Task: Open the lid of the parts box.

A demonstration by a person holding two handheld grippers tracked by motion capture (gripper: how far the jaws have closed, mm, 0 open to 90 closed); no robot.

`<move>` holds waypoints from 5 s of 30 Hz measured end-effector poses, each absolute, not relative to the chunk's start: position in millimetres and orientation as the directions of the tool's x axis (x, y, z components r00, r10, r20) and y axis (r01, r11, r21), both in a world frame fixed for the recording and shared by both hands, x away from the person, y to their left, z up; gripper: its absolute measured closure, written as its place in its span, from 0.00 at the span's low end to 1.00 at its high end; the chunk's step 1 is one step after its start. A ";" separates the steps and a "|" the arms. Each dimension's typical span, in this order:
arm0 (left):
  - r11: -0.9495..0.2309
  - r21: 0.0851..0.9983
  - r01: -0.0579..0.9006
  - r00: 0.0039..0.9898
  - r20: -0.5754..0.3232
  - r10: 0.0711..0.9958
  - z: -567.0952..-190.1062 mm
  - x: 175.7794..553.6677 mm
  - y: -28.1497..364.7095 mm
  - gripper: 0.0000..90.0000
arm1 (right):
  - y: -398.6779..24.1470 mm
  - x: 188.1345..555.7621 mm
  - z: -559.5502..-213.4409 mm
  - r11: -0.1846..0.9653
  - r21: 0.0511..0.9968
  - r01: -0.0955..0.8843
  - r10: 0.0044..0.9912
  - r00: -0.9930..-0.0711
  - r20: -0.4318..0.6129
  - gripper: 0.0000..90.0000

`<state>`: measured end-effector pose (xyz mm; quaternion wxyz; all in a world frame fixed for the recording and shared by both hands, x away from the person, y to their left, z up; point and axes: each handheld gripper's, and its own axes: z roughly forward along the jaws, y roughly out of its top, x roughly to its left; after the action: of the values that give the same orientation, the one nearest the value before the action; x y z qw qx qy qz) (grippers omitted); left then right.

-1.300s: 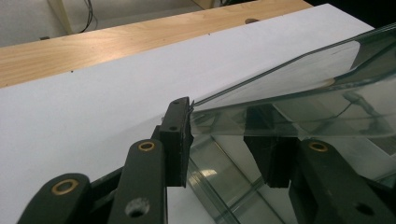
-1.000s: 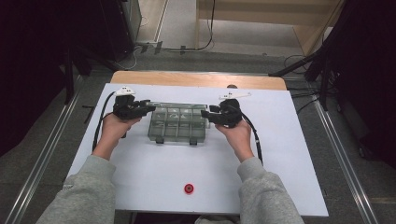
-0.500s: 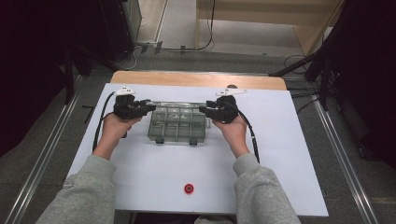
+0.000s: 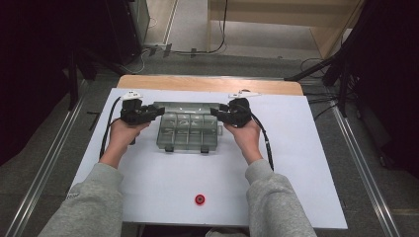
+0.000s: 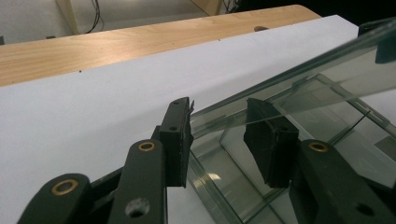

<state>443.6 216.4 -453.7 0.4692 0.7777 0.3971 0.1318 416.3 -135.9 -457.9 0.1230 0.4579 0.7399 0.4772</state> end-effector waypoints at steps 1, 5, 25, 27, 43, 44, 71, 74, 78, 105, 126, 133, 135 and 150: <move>-0.243 0.836 0.493 0.650 -0.167 0.742 -453.8 444.0 216.2 0.67 | -135.9 416.4 -458.0 0.125 0.819 0.560 0.795 -0.550 0.255 0.62; -0.256 0.822 0.510 0.651 -0.173 0.739 -452.0 447.5 215.0 0.67 | -135.8 416.8 -458.7 0.124 0.821 0.558 0.795 -0.551 0.254 0.62; -0.237 0.832 0.502 0.646 -0.179 0.742 -452.1 457.0 210.6 0.67 | -136.7 426.6 -468.5 0.056 0.844 0.534 0.799 -0.531 0.283 0.61; -0.236 0.830 0.505 0.645 -0.181 0.743 -452.0 458.6 210.2 0.67 | -136.4 427.7 -469.8 0.053 0.845 0.532 0.799 -0.530 0.283 0.62; -0.208 0.835 0.509 0.623 -0.191 0.759 -459.6 464.1 208.0 0.67 | -132.4 438.7 -474.1 0.057 0.836 0.546 0.805 -0.521 0.285 0.63; -0.207 0.837 0.506 0.622 -0.188 0.760 -460.6 464.9 207.8 0.67 | -132.3 439.4 -473.9 0.058 0.835 0.547 0.805 -0.520 0.285 0.63; -0.186 0.838 0.512 0.586 -0.183 0.789 -471.6 469.4 199.9 0.67 | -129.6 446.4 -485.1 0.004 0.837 0.547 0.824 -0.476 0.307 0.68; -0.176 0.839 0.514 0.583 -0.191 0.790 -472.5 470.2 199.9 0.67 | -129.0 446.9 -486.4 0.012 0.839 0.544 0.829 -0.475 0.296 0.69; -0.178 0.840 0.512 0.580 -0.186 0.794 -473.5 470.6 198.8 0.67 | -128.4 447.4 -487.5 0.007 0.840 0.542 0.834 -0.467 0.295 0.69; -0.124 0.833 0.540 0.539 -0.228 0.811 -484.8 477.3 196.8 0.67 | -124.1 454.7 -505.3 -0.030 0.822 0.568 0.853 -0.414 0.317 0.74; -0.114 0.808 0.578 0.516 -0.254 0.818 -494.2 481.6 197.2 0.67 | -127.8 460.3 -516.1 -0.094 0.783 0.614 0.827 -0.390 0.405 0.71; -0.111 0.796 0.595 0.510 -0.267 0.818 -497.2 482.6 197.6 0.67 | -128.5 461.3 -518.6 -0.106 0.770 0.629 0.822 -0.381 0.424 0.70; -0.090 0.790 0.607 0.502 -0.293 0.814 -498.8 483.8 198.6 0.67 | -128.8 461.6 -519.4 -0.108 0.767 0.632 0.821 -0.379 0.428 0.69; -0.052 0.770 0.636 0.484 -0.345 0.804 -503.2 486.3 200.5 0.67 | -129.7 462.5 -522.0 -0.114 0.742 0.660 0.813 -0.368 0.452 0.68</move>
<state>486.3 200.5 -503.2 0.4733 0.7198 0.5000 0.0889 462.5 -129.7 -522.0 0.0767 0.5569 0.6611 0.4969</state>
